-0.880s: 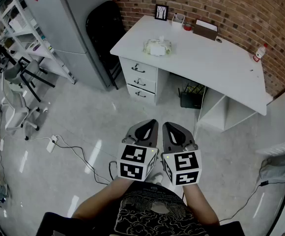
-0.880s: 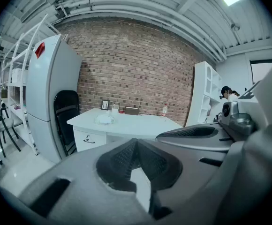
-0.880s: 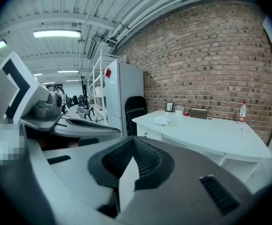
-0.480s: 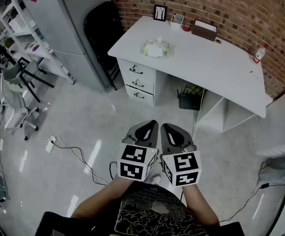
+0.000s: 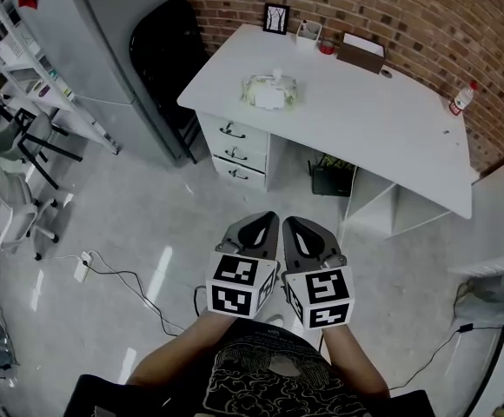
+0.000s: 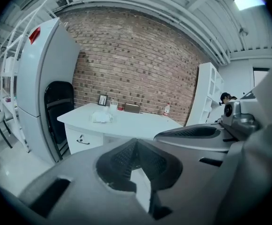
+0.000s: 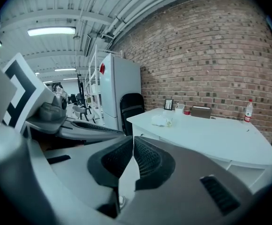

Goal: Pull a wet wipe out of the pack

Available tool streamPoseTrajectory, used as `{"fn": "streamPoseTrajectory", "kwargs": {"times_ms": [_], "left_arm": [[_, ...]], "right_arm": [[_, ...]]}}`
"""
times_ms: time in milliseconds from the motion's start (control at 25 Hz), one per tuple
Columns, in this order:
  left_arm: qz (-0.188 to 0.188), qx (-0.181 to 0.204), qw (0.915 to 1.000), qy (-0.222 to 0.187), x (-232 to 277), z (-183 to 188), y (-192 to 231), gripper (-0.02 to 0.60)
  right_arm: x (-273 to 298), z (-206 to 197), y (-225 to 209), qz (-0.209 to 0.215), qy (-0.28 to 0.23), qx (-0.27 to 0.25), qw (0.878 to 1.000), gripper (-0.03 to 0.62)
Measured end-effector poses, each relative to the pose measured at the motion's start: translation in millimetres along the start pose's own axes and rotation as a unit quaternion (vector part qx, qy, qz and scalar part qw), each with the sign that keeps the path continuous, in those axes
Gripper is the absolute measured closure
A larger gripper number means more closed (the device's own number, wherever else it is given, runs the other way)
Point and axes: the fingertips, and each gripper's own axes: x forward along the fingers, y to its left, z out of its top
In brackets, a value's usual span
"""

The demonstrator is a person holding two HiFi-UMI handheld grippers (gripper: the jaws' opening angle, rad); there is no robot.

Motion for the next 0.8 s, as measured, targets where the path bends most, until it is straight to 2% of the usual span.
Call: {"fn": "streamPoseTrajectory", "kwargs": {"times_ms": [360,800], "left_arm": [[-0.020,-0.014,0.9997,0.006,50,38,55,0.569],[-0.043,-0.007,0.9990,0.014,88,78,118,0.569]], "right_arm": [[77,32,-19,-0.007,0.020,0.004,1.000,0.574],[148,68,-22,-0.018,0.029,0.019,0.999,0.576]]}}
